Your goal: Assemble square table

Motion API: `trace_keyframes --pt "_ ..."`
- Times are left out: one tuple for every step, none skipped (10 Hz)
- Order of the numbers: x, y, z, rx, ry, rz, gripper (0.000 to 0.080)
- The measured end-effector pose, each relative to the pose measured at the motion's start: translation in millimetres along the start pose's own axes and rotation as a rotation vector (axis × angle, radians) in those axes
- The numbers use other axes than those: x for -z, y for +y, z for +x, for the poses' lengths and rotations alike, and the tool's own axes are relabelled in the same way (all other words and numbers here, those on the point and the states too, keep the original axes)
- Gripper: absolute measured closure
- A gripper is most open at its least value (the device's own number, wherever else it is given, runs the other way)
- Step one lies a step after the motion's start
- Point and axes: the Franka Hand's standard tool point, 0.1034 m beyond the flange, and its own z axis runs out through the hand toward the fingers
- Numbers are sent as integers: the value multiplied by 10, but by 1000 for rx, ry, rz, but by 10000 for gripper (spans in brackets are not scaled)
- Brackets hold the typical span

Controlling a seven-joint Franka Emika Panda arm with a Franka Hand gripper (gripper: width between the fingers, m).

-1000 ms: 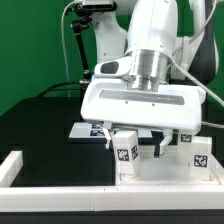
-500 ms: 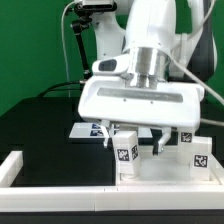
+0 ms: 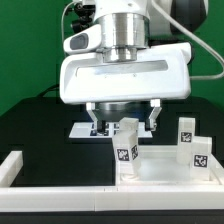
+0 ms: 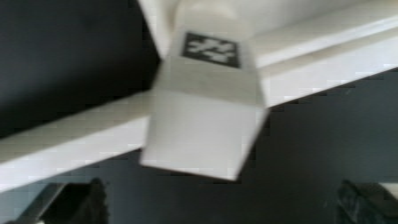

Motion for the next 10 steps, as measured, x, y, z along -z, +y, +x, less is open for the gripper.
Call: trace_keyframes --pt "-64 -14 24 -2 -46 4 150" --pt "-76 -15 -33 -5 -117 8 150" --pt "-61 -9 -11 -7 -122 9 150" --pt "-68 -7 -19 -7 -122 8 150" --pt "-77 10 -28 -10 -125 8 150" --pt "-110 88 -133 -67 -179 25 150" --pt "-128 129 -218 -108 -233 27 150" --pt "-195 90 -239 -127 -251 25 150" --pt "-229 95 -255 -129 -256 21 150" --pt "-222 106 -242 -127 -252 19 150"
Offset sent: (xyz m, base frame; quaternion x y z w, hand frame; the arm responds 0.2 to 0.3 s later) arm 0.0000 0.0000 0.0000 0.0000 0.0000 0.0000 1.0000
